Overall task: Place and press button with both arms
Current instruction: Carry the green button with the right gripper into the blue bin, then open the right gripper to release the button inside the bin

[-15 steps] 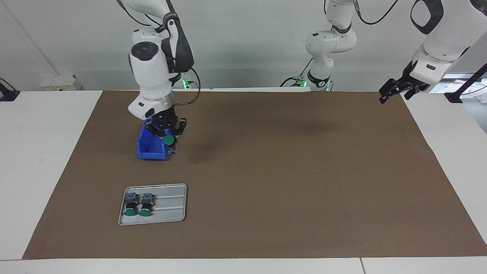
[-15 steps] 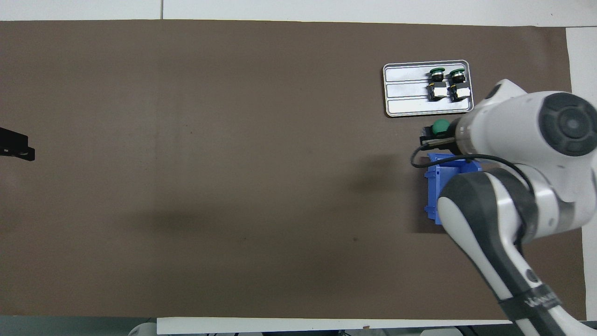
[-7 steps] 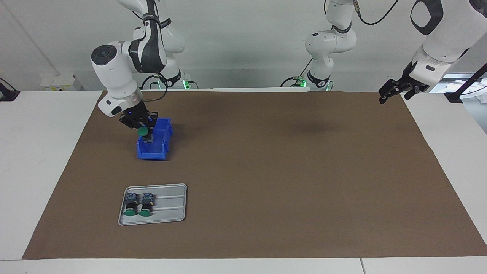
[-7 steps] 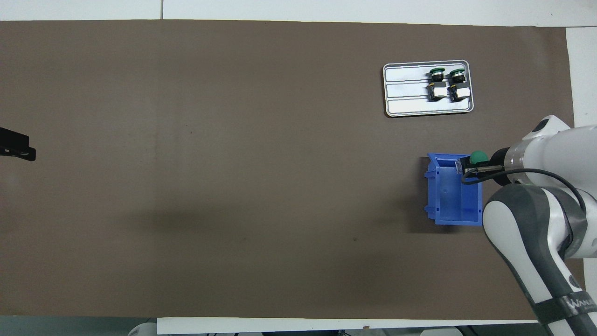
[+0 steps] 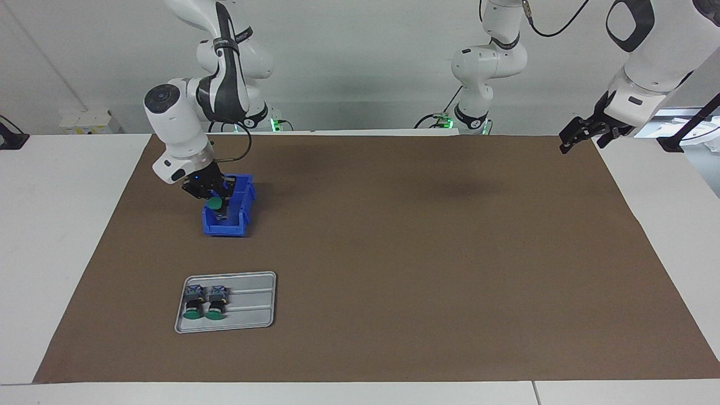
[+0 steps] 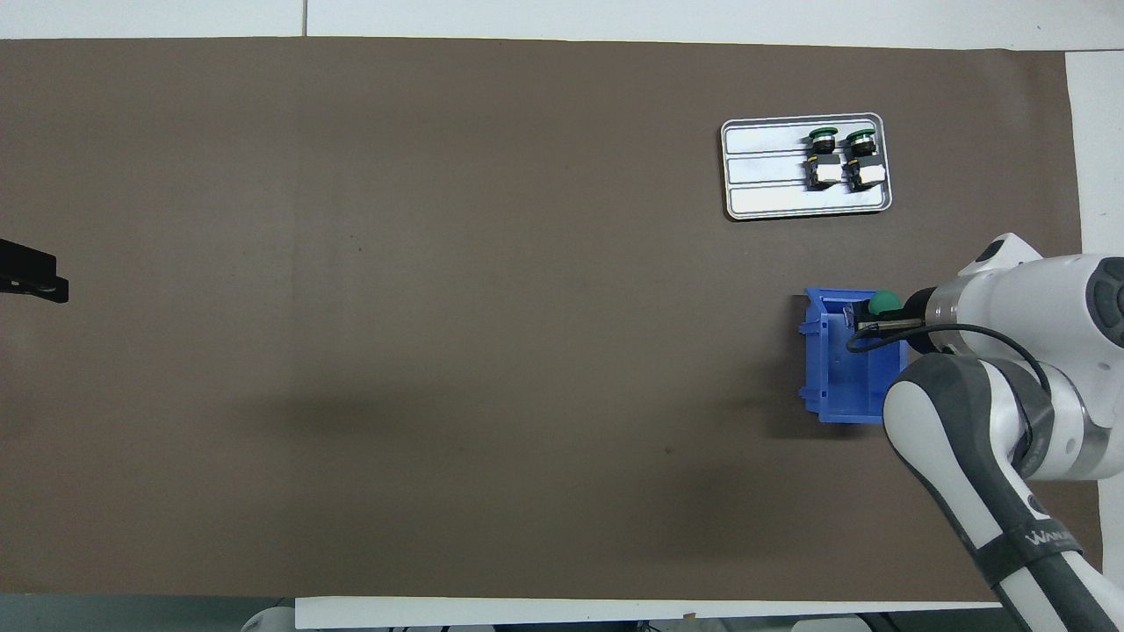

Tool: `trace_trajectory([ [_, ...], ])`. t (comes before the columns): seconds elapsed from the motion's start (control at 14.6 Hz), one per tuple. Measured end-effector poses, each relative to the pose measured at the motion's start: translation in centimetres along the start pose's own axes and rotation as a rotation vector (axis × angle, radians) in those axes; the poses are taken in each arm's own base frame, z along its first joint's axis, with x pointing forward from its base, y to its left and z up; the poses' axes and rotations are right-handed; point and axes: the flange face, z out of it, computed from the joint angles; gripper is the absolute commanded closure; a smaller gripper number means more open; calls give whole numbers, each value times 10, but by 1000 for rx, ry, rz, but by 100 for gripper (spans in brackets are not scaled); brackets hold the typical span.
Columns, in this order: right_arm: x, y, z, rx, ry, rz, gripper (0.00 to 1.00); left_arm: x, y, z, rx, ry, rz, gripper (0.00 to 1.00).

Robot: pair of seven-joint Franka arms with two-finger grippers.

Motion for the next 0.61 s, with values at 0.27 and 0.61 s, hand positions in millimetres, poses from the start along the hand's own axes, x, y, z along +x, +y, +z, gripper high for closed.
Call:
trace_trajectory([
  [0.27,1,0,18,7,-9,1,100,0,1,0,0,0,1,0],
  [0.61,-3,-1,26,6,-10,0,98,0,3,0,1,0,5,0],
])
